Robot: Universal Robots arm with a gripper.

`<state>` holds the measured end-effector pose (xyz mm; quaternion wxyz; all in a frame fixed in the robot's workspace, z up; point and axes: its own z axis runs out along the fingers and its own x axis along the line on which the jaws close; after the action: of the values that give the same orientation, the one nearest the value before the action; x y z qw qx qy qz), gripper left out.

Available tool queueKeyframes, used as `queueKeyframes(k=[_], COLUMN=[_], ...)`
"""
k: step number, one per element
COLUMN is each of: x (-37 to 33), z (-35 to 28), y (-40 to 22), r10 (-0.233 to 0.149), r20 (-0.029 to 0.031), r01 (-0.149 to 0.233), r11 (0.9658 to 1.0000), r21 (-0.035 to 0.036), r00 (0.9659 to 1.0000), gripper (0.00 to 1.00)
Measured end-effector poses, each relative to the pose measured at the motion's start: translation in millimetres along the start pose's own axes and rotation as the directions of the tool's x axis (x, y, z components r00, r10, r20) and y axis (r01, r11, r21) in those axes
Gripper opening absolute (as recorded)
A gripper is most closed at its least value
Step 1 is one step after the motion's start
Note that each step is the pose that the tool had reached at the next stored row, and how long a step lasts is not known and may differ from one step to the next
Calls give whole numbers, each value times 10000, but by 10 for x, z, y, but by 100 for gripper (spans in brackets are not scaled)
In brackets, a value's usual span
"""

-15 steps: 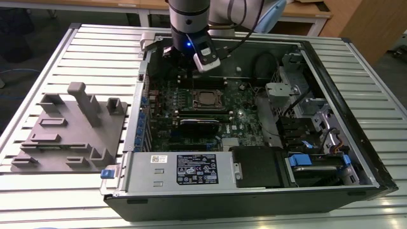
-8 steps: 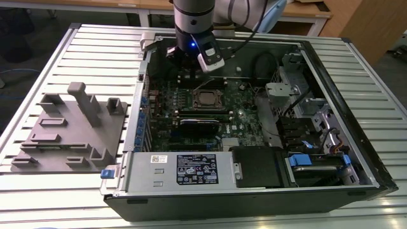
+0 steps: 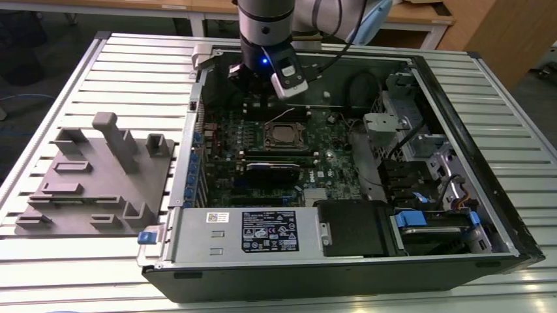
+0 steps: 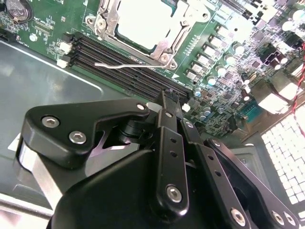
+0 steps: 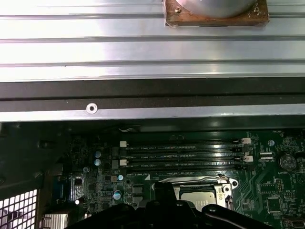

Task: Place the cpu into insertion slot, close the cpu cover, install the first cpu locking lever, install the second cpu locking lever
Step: 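Install the first cpu locking lever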

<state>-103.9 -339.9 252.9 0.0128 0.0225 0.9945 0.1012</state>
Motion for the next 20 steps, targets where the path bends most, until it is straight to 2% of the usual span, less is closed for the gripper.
queueKeyframes(k=[2, 8, 9, 20], x=[1, 0, 0, -16], z=[0, 7, 7, 18], y=[0, 0, 0, 7], r10=[-1, -12, -13, -14], r20=[3, 18, 19, 20], r01=[1, 12, 13, 13], r11=[10000, 9991, 9990, 9989], r21=[80, 435, 454, 461], r00=[10000, 10000, 10000, 10000], gripper=[10, 10, 10, 10])
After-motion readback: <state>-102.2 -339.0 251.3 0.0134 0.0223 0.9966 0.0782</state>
